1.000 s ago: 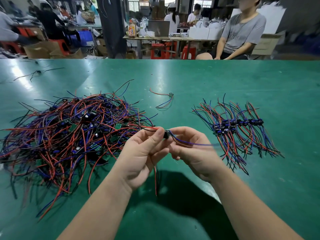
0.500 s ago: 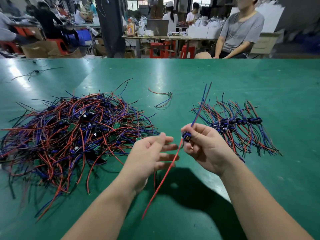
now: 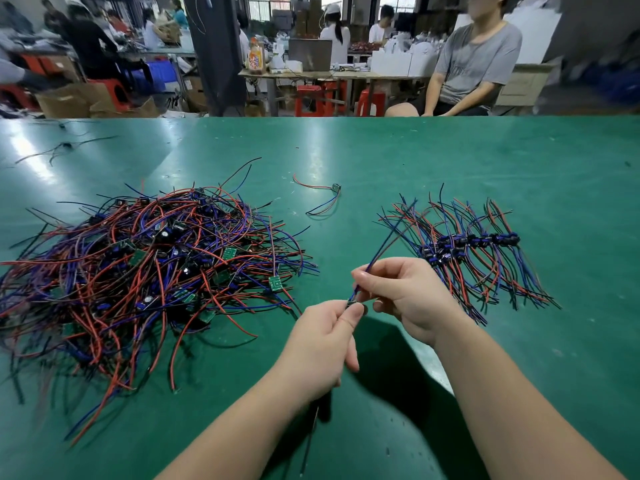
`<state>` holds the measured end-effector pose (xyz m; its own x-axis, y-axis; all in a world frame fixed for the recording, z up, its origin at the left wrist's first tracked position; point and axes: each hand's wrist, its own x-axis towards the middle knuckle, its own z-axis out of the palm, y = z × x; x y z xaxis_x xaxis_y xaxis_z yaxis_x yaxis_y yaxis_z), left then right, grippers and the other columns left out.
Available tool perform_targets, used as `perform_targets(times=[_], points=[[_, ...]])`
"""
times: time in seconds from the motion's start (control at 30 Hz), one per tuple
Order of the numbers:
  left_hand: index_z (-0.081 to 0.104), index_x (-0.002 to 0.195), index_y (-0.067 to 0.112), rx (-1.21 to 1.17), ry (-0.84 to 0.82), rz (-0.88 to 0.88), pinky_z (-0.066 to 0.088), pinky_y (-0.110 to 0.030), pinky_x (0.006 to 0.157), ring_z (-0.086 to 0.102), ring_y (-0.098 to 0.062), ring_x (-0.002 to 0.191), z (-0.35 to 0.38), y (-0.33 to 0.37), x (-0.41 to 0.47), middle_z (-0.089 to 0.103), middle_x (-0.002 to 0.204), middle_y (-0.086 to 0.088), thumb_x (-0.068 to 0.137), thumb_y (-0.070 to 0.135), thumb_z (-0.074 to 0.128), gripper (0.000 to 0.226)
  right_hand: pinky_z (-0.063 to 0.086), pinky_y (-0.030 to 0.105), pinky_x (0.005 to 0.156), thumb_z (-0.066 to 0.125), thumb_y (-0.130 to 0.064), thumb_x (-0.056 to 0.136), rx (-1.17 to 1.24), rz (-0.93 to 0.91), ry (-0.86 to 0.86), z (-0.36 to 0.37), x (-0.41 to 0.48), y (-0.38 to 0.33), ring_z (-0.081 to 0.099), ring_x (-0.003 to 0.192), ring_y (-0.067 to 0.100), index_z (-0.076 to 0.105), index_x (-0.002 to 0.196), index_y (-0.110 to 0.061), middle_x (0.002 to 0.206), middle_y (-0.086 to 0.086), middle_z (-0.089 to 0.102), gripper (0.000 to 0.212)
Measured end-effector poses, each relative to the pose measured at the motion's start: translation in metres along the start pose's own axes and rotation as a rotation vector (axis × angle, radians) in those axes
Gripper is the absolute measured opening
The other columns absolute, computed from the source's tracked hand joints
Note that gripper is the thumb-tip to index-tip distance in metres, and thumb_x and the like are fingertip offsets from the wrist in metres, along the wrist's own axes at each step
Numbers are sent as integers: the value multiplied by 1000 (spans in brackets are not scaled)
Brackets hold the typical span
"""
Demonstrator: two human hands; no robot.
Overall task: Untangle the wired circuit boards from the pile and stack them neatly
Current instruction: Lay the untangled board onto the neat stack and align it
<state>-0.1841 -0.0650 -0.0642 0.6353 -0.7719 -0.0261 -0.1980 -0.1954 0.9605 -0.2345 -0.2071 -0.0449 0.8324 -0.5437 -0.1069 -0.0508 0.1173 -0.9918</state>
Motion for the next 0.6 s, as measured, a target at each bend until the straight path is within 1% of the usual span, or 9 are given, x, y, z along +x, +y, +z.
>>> perform_targets(times=[0.03, 0.1, 0.17, 0.23, 0.33, 0.4, 0.5, 0.6], points=[[60, 97, 2, -22, -8, -5, 25, -14, 33, 32, -8, 25, 0, 0, 0, 50, 38, 4, 102, 28, 39, 34, 40, 14, 41, 68, -5, 83, 33, 26, 27, -1, 1, -2, 61, 49, 10, 66, 73, -7, 59, 5, 66, 10], [64, 97, 13, -94, -45, -23, 25, -13, 33, 31, -6, 25, 0, 1, 0, 47, 38, 5, 102, 29, 39, 30, 41, 13, 39, 67, -5, 83, 129, 74, 86, -7, 4, -6, 61, 46, 9, 63, 74, -4, 57, 4, 66, 9], [65, 97, 18, -161, -106, -44, 23, -13, 33, 29, -6, 25, 0, 1, -1, 45, 37, 6, 102, 30, 38, 30, 44, 14, 39, 66, -4, 83, 207, 98, 136, -16, 6, -11, 60, 46, 9, 61, 76, -2, 57, 6, 66, 8], [66, 97, 18, -203, -175, -73, 22, -13, 32, 27, -7, 25, 1, 0, -2, 43, 38, 6, 102, 31, 38, 32, 47, 16, 41, 66, -3, 83, 256, 103, 194, -26, 8, -14, 60, 45, 10, 61, 78, -2, 57, 7, 66, 8], [65, 97, 17, -211, -242, -93, 21, -12, 34, 26, -7, 25, 4, -2, -4, 43, 39, 6, 103, 32, 37, 33, 50, 18, 46, 69, -1, 81, 249, 64, 316, -40, 10, -16, 61, 47, 11, 61, 76, -3, 55, 5, 66, 9], [65, 96, 16, -203, -259, -95, 22, -12, 34, 26, -7, 26, 5, -4, -4, 43, 39, 6, 103, 32, 37, 33, 52, 19, 48, 71, 0, 79, 289, 54, 358, -46, 10, -16, 62, 48, 12, 61, 78, -2, 55, 6, 66, 10], [64, 94, 17, -187, -274, -84, 22, -12, 33, 26, -7, 25, 5, -4, -4, 43, 38, 7, 103, 33, 36, 33, 52, 20, 47, 73, -3, 78, 389, 58, 407, -51, 11, -14, 63, 46, 15, 57, 80, -3, 52, 6, 65, 16], [64, 94, 18, -197, -272, -83, 21, -13, 34, 26, -7, 26, 3, -5, -4, 42, 39, 7, 103, 33, 36, 33, 51, 19, 46, 70, -10, 84, 392, 24, 429, -47, 16, -10, 61, 44, 15, 57, 75, -4, 48, 4, 62, 17]])
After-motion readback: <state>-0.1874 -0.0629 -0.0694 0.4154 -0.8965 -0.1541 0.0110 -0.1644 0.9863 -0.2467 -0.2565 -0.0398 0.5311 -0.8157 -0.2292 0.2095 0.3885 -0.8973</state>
